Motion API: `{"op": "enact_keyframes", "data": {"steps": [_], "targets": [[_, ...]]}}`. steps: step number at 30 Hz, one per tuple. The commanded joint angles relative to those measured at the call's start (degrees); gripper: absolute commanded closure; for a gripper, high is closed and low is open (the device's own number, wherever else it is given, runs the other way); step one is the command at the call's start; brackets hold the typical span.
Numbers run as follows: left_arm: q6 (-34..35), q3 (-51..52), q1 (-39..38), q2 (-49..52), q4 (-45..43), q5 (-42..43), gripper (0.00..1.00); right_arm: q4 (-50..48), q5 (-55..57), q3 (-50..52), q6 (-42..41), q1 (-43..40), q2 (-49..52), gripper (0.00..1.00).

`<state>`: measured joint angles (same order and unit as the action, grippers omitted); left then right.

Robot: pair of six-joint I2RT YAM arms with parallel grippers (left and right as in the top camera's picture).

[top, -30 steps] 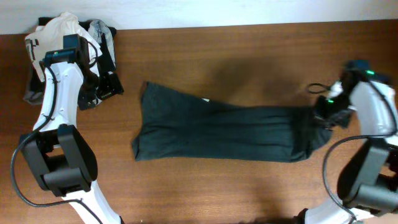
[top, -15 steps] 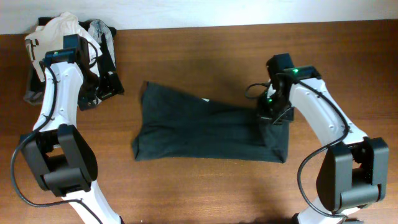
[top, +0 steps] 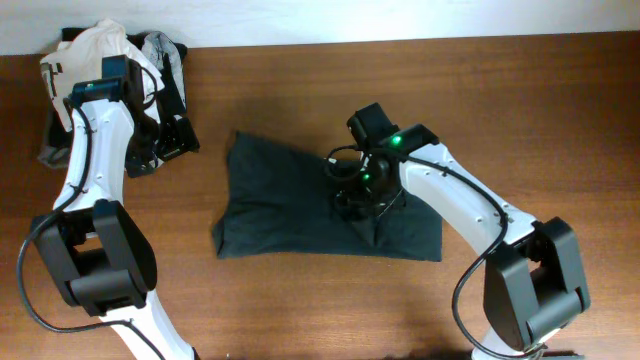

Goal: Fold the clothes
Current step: 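Fold the shirt's right end leftward over the middle with the right gripper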

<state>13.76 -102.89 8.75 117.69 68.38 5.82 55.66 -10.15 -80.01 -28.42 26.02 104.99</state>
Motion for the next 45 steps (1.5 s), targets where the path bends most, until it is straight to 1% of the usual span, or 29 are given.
{"op": "enact_keyframes", "data": {"steps": [1, 3, 4, 5, 6, 7, 8, 9, 10, 11, 13, 17, 19, 21, 24, 26, 28, 30, 32, 33, 34, 36, 39, 40, 42, 45], "targets": [[-0.1, -0.7, -0.2, 0.0, 0.3, 0.8, 0.04, 5.0, 0.0, -6.3, 2.0, -2.3, 0.2, 0.16], [-0.1, -0.7, -0.2, 0.0, 0.3, 0.8, 0.04, 9.7, 0.2, -10.5, 4.3, -5.0, -0.2, 0.14], [-0.1, -0.7, -0.2, 0.0, 0.3, 0.8, 0.05, 12.4, 0.2, -12.4, 7.1, -7.0, -0.2, 0.11], [-0.1, -0.7, -0.2, 0.0, 0.3, 0.8, 0.05, 13.7, 0.2, -12.5, 8.5, -8.2, -0.2, 0.11], [-0.1, -0.7, -0.2, 0.0, 0.3, 0.8, 0.05, 14.8, 0.1, -11.6, 9.8, -9.3, 0.0, 0.13], [-0.1, -0.7, -0.2, 0.0, 0.3, 0.8, 0.05, 14.4, 0.0, -10.0, 10.2, -9.4, 0.0, 0.24], [-0.1, -0.7, -0.2, 0.0, 0.3, 0.8, 0.05, 13.2, -0.5, -7.7, 10.2, -9.1, 0.1, 0.44], [-0.1, -0.7, -0.2, 0.0, 0.3, 0.8, 0.05, 10.0, -3.1, -4.3, 10.2, -8.3, 0.2, 0.61], [-0.1, -0.7, -0.2, 0.0, 0.3, 0.8, 0.05, 6.8, -5.2, -1.6, 10.1, -7.6, 0.3, 0.72], [-0.1, -0.7, -0.2, 0.0, 0.3, 0.8, 0.05, 2.8, -7.6, 1.4, 9.7, -6.7, 0.3, 0.79], [-0.1, -0.7, -0.2, 0.0, 0.7, 0.8, 0.05, -3.8, -11.0, 6.7, 6.0, -5.2, 0.4, 0.92], [-0.1, -0.7, -0.2, 0.0, 1.1, 0.8, 0.05, -12.1, -12.9, 13.0, -0.1, -2.1, 0.4, 0.92], [-0.1, -0.7, -0.2, 0.0, 1.1, 0.8, 0.04, -13.9, -13.8, 13.6, -1.6, 0.0, 0.9, 0.91], [-0.1, -0.7, -0.2, 0.0, 1.2, 0.8, 0.04, -16.6, -13.9, 13.6, -5.0, 3.9, 2.8, 0.91], [-0.1, -0.7, -0.2, 0.0, 1.4, 0.8, 0.04, -18.0, -13.8, 13.6, -5.5, 8.1, 4.8, 0.92], [-0.1, -0.7, -0.2, 0.0, 1.4, 0.8, 0.04, -16.4, -13.6, 12.2, -4.8, 7.5, 3.5, 0.96], [-0.1, -0.7, -0.2, 0.0, 1.4, 0.8, 0.04, -10.6, -13.1, 8.3, -0.9, 4.9, -0.9, 0.96], [-0.1, -0.7, -0.2, 0.0, 1.4, 0.8, 0.04, -5.3, -8.9, 4.0, 1.2, 1.8, -6.4, 0.96], [-0.1, -0.7, -0.2, 0.0, 1.4, 0.8, 0.04, -3.1, -5.3, 2.1, 2.6, -1.6, -11.2, 0.86], [-0.1, -0.7, -0.2, 0.0, 1.3, 0.8, 0.04, -2.3, -4.2, 2.1, 2.7, -3.1, -12.1, 0.85], [-0.1, -0.7, -0.2, 0.0, 1.3, 0.8, 0.04, -1.3, -3.9, 2.5, 3.5, -4.3, -11.5, 0.85], [-0.1, -0.7, -0.2, 0.0, 1.3, 0.8, 0.03, -2.4, -3.9, 5.0, 3.5, -4.7, -8.1, 0.86], [-0.1, -0.7, -0.2, 0.0, 1.4, 0.8, 0.04, -4.4, -5.6, 6.3, 2.5, -4.7, 1.1, 0.89], [-0.1, -0.7, -0.2, 0.0, 1.5, 0.8, 0.03, -5.4, -8.4, 6.3, 2.5, -4.6, 5.0, 0.91], [-0.1, -0.7, -0.2, 0.0, 1.6, 0.7, 0.03, -7.2, -13.4, 6.3, 2.7, -4.3, 9.7, 0.94], [-0.1, -0.7, -0.2, 0.0, 1.5, 0.7, 0.01, -8.4, -14.2, 6.3, 2.7, -3.2, 12.7, 0.96]]}}
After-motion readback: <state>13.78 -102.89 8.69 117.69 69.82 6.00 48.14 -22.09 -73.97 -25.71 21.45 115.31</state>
